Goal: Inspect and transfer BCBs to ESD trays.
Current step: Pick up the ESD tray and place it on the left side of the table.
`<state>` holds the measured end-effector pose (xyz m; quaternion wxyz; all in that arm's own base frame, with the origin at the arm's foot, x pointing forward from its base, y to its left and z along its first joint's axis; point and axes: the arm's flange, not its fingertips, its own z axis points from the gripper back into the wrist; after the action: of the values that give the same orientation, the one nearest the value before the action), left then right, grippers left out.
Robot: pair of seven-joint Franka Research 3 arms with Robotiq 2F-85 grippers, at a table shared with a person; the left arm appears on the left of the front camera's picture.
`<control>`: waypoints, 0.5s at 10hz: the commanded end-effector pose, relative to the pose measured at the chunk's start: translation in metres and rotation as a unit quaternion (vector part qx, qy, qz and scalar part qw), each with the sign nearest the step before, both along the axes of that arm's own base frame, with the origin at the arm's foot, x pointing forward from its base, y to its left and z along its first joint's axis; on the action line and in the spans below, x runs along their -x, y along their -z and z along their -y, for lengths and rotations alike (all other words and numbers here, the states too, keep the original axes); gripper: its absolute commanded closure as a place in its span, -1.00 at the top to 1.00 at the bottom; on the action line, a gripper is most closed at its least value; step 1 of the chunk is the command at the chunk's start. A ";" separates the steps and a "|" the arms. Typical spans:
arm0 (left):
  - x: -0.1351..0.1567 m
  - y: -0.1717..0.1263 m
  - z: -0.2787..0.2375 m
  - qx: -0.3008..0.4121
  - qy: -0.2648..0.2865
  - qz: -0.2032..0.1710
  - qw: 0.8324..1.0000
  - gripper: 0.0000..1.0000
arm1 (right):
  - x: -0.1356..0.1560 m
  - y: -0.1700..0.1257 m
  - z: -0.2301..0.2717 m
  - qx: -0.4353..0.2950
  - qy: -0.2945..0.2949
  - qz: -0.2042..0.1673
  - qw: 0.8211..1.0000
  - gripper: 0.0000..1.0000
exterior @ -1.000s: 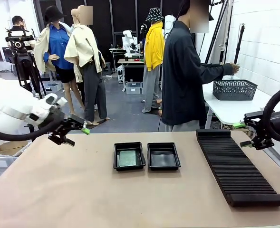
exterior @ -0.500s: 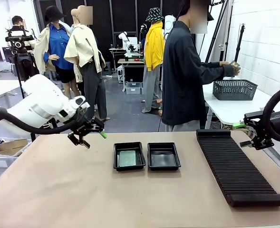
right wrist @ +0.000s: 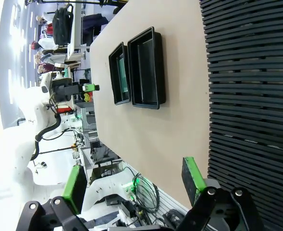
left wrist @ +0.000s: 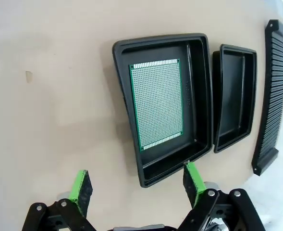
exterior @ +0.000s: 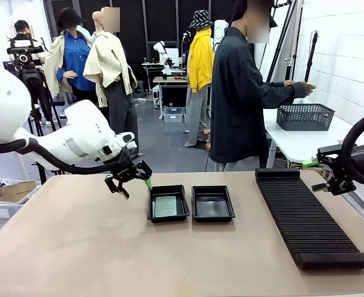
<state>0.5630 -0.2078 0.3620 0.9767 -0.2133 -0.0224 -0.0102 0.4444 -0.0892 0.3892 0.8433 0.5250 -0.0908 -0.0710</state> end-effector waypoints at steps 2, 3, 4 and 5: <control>-0.006 0.006 0.019 -0.030 0.013 -0.017 0.999 1.00 | -0.002 0.000 -0.002 0.002 0.007 -0.003 1.000 1.00; -0.007 0.011 0.023 -0.034 0.014 -0.018 0.999 1.00 | -0.002 0.000 -0.002 0.002 0.007 -0.003 1.000 1.00; -0.008 0.017 0.026 -0.040 0.012 -0.020 0.999 1.00 | -0.002 0.000 -0.002 0.002 0.007 -0.003 1.000 1.00; -0.010 0.023 0.031 -0.046 0.012 -0.020 0.999 1.00 | -0.002 0.000 -0.002 0.002 0.007 -0.003 1.000 1.00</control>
<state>0.5642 -0.2294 0.3392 0.9823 -0.1850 -0.0010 -0.0289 0.4444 -0.0892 0.3892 0.8433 0.5249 -0.0907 -0.0710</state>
